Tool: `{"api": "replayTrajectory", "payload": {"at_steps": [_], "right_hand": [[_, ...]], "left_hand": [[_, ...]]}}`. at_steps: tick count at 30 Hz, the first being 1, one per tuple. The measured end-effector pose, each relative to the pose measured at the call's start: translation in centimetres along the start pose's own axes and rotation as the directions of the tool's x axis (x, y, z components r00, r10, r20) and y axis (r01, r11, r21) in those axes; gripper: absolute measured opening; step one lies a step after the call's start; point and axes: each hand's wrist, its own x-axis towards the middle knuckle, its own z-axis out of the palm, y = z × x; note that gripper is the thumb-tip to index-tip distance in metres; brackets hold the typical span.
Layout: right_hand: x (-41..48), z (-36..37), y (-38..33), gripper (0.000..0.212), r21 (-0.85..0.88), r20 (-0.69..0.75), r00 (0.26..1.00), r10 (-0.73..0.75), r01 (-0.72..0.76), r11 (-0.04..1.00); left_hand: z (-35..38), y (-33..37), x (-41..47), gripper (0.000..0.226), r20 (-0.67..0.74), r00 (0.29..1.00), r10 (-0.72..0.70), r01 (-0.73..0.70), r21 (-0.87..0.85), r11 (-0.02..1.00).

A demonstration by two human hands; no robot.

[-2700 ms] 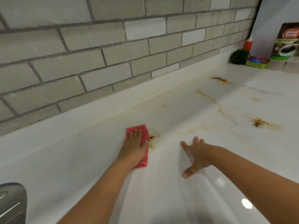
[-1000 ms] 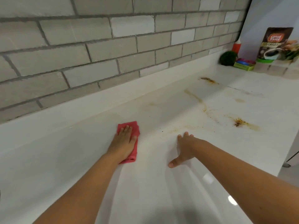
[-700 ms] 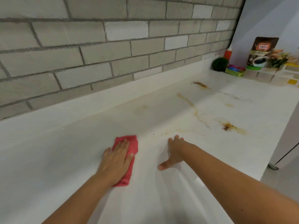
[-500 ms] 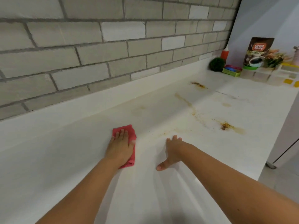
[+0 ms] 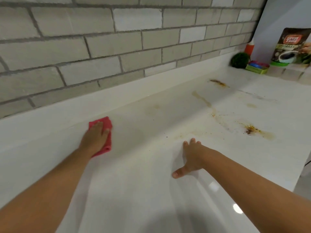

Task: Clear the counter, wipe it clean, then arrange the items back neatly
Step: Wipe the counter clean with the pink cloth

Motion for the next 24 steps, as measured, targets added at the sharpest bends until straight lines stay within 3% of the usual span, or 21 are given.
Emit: {"api": "replayTrajectory", "payload": {"at_steps": [5,9,14,17,21,24], "right_hand": [[-0.1,-0.1,0.0,0.117,-0.016,-0.020,0.999,-0.041,0.041,0.999],[-0.2,-0.4,-0.4,0.112,-0.002,-0.004,1.000,-0.025,0.025,1.000],[-0.8,-0.8,-0.7,0.113,-0.002,0.005,1.000,-0.009,0.009,1.000],[-1.0,-0.8,-0.5,0.115,0.014,0.000,1.000,-0.012,0.012,1.000],[-0.8,-0.4,-0.5,0.121,0.001,-0.003,1.000,-0.008,0.008,1.000],[-0.4,-0.2,-0.5,0.124,0.024,-0.005,1.000,0.006,-0.006,1.000]], "left_hand": [[-0.4,-1.0,5.3,0.052,0.032,0.999,-0.027,0.026,0.036,0.999],[0.6,2.5,5.8,0.053,0.048,0.999,-0.011,0.007,0.069,0.998],[2.6,8.9,0.2,0.052,0.132,0.952,0.276,-0.281,0.014,0.960],[2.7,6.9,-3.8,0.054,0.190,0.906,0.377,-0.382,-0.013,0.924],[-0.6,-1.1,-2.2,0.050,0.078,0.990,0.116,-0.113,-0.051,0.992],[-2.6,-5.7,0.8,0.048,0.003,1.000,-0.022,0.022,0.013,1.000]]}}
